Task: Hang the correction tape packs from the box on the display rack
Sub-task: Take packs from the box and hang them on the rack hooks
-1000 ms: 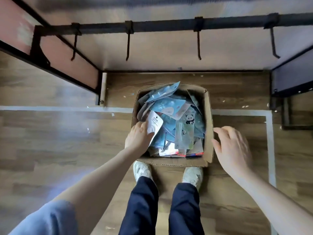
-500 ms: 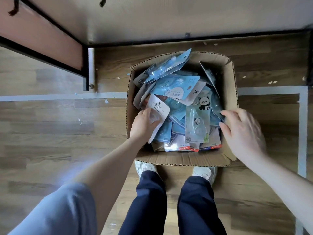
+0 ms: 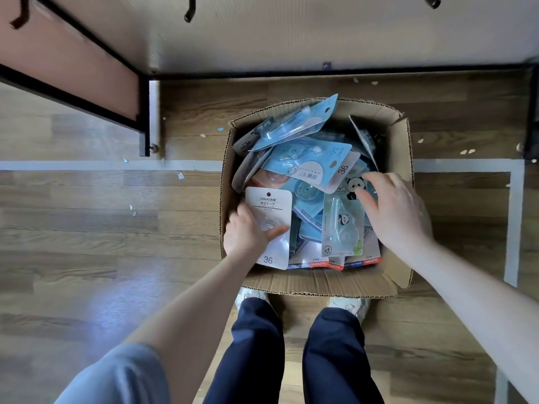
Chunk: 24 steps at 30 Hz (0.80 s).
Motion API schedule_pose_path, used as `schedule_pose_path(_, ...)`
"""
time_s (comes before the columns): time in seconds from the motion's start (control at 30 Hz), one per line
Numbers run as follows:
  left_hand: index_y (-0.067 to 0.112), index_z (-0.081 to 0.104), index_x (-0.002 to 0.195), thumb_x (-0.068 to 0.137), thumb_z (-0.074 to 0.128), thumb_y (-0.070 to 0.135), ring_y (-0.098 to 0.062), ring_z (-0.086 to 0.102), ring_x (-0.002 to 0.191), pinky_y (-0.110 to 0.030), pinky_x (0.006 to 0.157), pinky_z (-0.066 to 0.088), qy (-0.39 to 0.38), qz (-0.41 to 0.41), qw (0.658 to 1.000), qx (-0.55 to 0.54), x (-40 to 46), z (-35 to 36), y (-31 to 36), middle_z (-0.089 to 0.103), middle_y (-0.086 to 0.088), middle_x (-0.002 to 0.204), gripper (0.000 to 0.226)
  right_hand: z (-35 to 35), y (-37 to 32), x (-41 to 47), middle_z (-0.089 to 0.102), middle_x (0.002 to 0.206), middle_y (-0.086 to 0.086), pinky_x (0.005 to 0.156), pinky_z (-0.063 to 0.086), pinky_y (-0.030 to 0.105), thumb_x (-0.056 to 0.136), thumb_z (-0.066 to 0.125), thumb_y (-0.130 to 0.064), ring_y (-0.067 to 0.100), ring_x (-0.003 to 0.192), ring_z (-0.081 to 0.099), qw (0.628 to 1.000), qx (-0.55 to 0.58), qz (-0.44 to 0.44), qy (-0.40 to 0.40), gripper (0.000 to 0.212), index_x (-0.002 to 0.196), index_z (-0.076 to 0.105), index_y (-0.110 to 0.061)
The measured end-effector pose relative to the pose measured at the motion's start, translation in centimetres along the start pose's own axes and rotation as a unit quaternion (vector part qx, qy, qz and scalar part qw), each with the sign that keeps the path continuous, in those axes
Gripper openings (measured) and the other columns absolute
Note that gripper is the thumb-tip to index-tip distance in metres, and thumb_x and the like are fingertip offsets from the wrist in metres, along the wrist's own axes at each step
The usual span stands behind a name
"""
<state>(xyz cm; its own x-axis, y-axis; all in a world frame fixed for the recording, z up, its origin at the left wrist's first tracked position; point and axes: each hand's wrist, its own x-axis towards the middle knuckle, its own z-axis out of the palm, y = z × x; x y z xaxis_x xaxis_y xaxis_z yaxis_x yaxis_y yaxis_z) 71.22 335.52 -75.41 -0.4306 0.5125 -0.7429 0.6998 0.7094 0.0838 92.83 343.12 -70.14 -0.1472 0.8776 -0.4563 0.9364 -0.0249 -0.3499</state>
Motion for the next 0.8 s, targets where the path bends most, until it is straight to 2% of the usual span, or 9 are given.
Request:
schedule_pose_path(0.1, 0.004, 0.037, 0.120, 0.059, 0.072, 0.068, -0.034, 0.048, 0.117, -0.042, 0.092, 0.041, 0.031, 0.007, 0.999, -0.019, -0.3, 0.1, -0.2, 0.047, -0.016, 0.125, 0.095, 0.3, -1.2, 0.9, 0.059, 0.113, 0.010, 0.078, 0.044, 0.037, 0.096, 0.042, -0.044, 0.029, 0.102, 0.055, 0.999, 0.040, 0.023, -0.021, 0.043, 0.123, 0.055, -0.013)
schedule_pose_path(0.2, 0.005, 0.037, 0.118, 0.058, 0.074, 0.067, -0.034, 0.048, 0.115, -0.042, 0.087, 0.042, 0.052, 0.024, 0.997, -0.042, -0.7, 0.2, -0.4, 0.048, -0.014, 0.122, 0.093, 0.7, -2.5, 1.4, 0.062, 0.101, 0.004, 0.067, 0.041, 0.032, 0.092, 0.046, -0.052, 0.024, 0.090, 0.057, 0.994, 0.088, 0.057, -0.038, 0.046, 0.116, 0.059, -0.015)
schedule_pose_path(0.3, 0.005, 0.039, 0.120, 0.061, 0.078, 0.060, -0.033, 0.049, 0.113, -0.040, 0.083, 0.042, 0.060, 0.041, 0.994, -0.088, -0.6, 0.1, -1.0, 0.050, -0.014, 0.121, 0.089, 1.5, -3.8, 2.2, 0.063, 0.101, 0.000, 0.074, 0.044, 0.033, 0.086, 0.054, -0.056, 0.024, 0.093, 0.058, 0.981, 0.154, 0.103, -0.062, 0.047, 0.106, 0.060, -0.014)
schedule_pose_path(0.4, 0.008, 0.038, 0.129, 0.065, 0.079, 0.053, -0.031, 0.050, 0.115, -0.039, 0.083, 0.041, 0.053, 0.058, 0.991, -0.107, -0.3, -0.1, -1.6, 0.052, -0.011, 0.126, 0.088, 2.5, -4.7, 3.3, 0.065, 0.093, 0.000, 0.078, 0.052, 0.040, 0.075, 0.064, -0.059, 0.024, 0.086, 0.063, 0.961, 0.228, 0.142, -0.060, 0.050, 0.097, 0.060, -0.014)
schedule_pose_path(0.5, 0.013, 0.038, 0.130, 0.067, 0.081, 0.046, -0.027, 0.052, 0.114, -0.035, 0.082, 0.041, 0.045, 0.070, 0.990, -0.118, -0.3, -0.5, -1.9, 0.055, -0.006, 0.127, 0.084, 2.9, -5.2, 4.1, 0.068, 0.092, 0.003, 0.075, 0.055, 0.038, 0.075, 0.072, -0.041, 0.023, 0.079, 0.065, 0.937, 0.294, 0.181, -0.048, 0.035, 0.096, 0.061, -0.014)
schedule_pose_path(0.57, 0.015, 0.041, 0.128, 0.066, 0.083, 0.042, -0.025, 0.054, 0.113, -0.032, 0.080, 0.040, 0.042, 0.075, 0.987, -0.133, -0.3, -0.6, -1.9, 0.057, -0.003, 0.125, 0.080, 2.9, -5.3, 4.3, 0.068, 0.090, 0.003, 0.064, 0.054, 0.033, 0.078, 0.071, -0.025, 0.018, 0.066, 0.065, 0.923, 0.330, 0.194, -0.038, 0.021, 0.093, 0.061, -0.015)
schedule_pose_path(0.63, 0.016, 0.044, 0.124, 0.065, 0.085, 0.040, -0.022, 0.055, 0.109, -0.030, 0.077, 0.039, 0.039, 0.076, 0.986, -0.146, -0.5, -0.8, -1.9, 0.059, -0.001, 0.120, 0.075, 2.8, -5.5, 4.2, 0.068, 0.089, 0.001, 0.061, 0.055, 0.032, 0.079, 0.066, -0.013, 0.014, 0.060, 0.064, 0.909, 0.366, 0.201, -0.017, 0.017, 0.095, 0.060, -0.014)
schedule_pose_path(0.7, 0.015, 0.049, 0.115, 0.065, 0.085, 0.041, -0.020, 0.057, 0.103, -0.029, 0.074, 0.040, 0.035, 0.077, 0.986, -0.146, -0.6, -1.1, -1.9, 0.061, 0.001, 0.113, 0.067, 2.5, -5.3, 3.8, 0.067, 0.091, 0.001, 0.061, 0.057, 0.031, 0.080, 0.062, -0.006, 0.015, 0.064, 0.067, 0.888, 0.407, 0.214, 0.013, 0.018, 0.096, 0.058, -0.013)
schedule_pose_path(0.8, 0.014, 0.057, 0.103, 0.066, 0.085, 0.041, -0.018, 0.059, 0.094, -0.030, 0.072, 0.043, 0.025, 0.091, 0.986, -0.138, -0.9, -1.5, -1.8, 0.064, 0.001, 0.102, 0.053, 1.7, -4.6, 2.9, 0.063, 0.092, -0.005, 0.063, 0.057, 0.026, 0.081, 0.059, -0.001, 0.017, 0.081, 0.067, 0.857, 0.458, 0.228, 0.061, 0.020, 0.085, 0.053, -0.020)
